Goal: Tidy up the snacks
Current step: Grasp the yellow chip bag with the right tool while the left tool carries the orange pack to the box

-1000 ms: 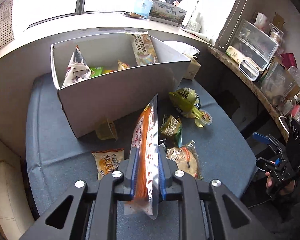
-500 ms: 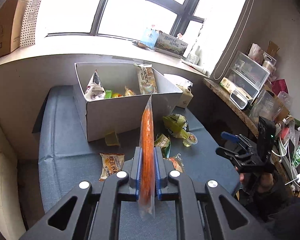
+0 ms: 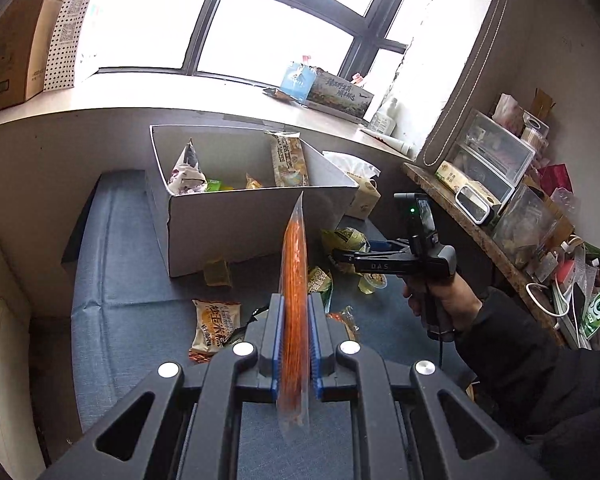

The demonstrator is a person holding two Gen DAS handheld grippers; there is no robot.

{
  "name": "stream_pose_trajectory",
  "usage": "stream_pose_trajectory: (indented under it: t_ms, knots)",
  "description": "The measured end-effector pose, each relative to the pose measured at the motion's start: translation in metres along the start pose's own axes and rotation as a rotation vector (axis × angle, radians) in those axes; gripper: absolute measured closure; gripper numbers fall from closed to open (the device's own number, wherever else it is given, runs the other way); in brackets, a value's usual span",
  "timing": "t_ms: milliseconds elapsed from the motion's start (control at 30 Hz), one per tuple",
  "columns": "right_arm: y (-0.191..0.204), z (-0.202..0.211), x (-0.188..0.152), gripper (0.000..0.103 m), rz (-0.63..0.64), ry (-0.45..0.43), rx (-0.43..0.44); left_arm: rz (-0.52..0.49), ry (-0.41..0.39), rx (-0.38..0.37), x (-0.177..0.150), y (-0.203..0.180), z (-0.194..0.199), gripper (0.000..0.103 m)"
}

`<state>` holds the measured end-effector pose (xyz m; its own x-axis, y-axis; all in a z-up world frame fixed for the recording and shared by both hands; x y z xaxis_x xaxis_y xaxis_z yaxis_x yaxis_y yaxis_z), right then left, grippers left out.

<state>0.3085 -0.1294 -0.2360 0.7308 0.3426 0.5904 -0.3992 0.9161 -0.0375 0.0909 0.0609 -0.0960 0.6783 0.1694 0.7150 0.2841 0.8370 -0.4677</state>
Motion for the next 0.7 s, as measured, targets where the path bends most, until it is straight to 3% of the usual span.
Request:
stream_pose_trajectory:
  t_ms: [100,367,567,700]
  knots:
    - [-0.003,0.005,-0.001,0.037,-0.014,-0.005,0.01,-0.001,0.007,-0.004,0.0,-0.001,-0.004,0.091]
    - [-0.021,0.09,-0.004,0.038,-0.128,-0.202,0.103,-0.011,-0.041,-0.012,0.018,-0.008,0.0,0.091]
    - [-0.003,0.156,0.009,0.038,-0.113,-0.334,0.156,-0.034,-0.11,-0.024,0.057,-0.017,0.0,0.091]
    - [0.012,0.172,0.04,0.038,-0.096,-0.374,0.19,-0.054,-0.14,-0.018,0.092,-0.019,-0.007,0.091]
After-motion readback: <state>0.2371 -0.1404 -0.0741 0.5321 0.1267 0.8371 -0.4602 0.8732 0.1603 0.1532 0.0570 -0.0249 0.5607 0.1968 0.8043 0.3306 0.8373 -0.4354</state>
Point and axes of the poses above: each gripper's, at about its wrist camera, not at the fingertips, and z roughly against the way its jaws point, y to its left, x to its top, the point moved 7 cm from there along -z, roughly the way its jaws point, and after that the axes turned 11 degrees about -x, right-handed, at the moved point
